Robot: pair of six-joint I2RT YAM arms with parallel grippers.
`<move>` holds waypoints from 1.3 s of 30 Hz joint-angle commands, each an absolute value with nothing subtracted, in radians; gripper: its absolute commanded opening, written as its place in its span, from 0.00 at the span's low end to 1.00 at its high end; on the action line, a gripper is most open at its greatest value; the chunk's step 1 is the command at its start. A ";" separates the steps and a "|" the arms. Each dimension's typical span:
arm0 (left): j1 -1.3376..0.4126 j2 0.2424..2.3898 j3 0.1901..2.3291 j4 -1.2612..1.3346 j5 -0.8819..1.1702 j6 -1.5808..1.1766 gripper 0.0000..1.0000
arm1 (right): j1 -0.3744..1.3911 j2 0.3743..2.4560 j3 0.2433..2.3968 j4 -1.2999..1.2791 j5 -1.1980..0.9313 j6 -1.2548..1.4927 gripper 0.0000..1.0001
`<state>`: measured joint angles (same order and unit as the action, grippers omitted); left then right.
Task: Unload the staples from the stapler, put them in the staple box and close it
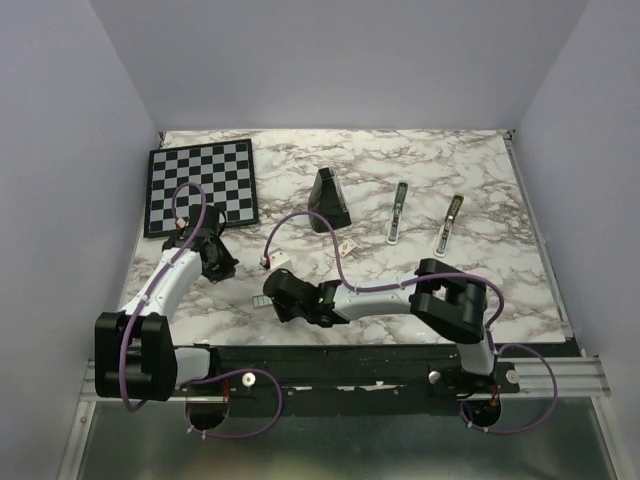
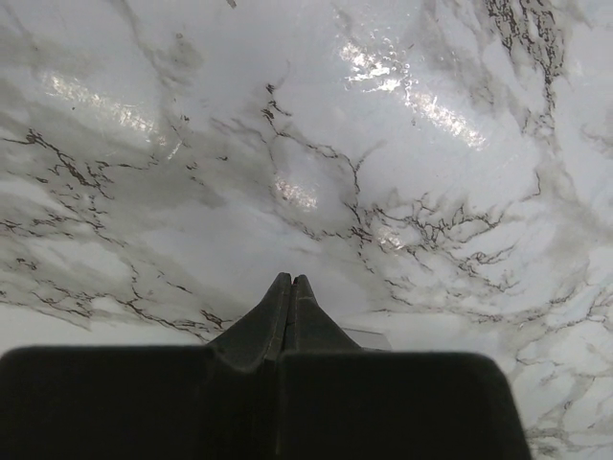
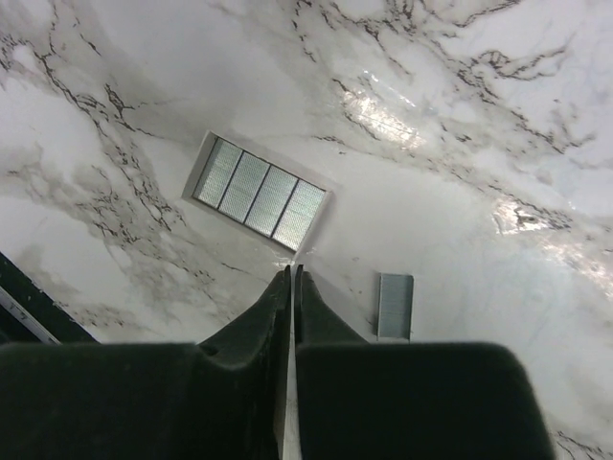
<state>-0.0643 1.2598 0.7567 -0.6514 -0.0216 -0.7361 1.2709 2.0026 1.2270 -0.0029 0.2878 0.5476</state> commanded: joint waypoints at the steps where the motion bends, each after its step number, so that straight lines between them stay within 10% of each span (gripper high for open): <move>1: -0.055 1.204 0.773 -0.637 -0.040 -0.687 0.00 | 1.279 1.910 1.204 -0.043 0.359 0.497 0.16; 6: -0.055 1.148 0.799 -0.641 -0.141 -0.653 0.11 | 1.261 1.902 1.198 -0.095 0.383 0.476 0.27; 8: -0.057 1.123 0.801 -0.661 -0.211 -0.664 0.54 | 1.255 1.916 1.210 -0.115 0.388 0.476 0.31; 14: -0.057 1.091 0.781 -0.660 -0.179 -0.672 0.93 | 1.250 1.960 1.243 -0.187 0.413 0.489 0.42; 39: -0.057 1.134 0.785 -0.727 -0.282 -0.784 0.89 | 1.236 2.036 1.312 -0.235 0.374 0.483 0.36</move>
<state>-0.0605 1.1248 0.7742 -0.6762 -0.1886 -0.7246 1.2411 1.9957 1.2812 -0.2058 0.3885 0.4763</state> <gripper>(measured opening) 0.896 0.371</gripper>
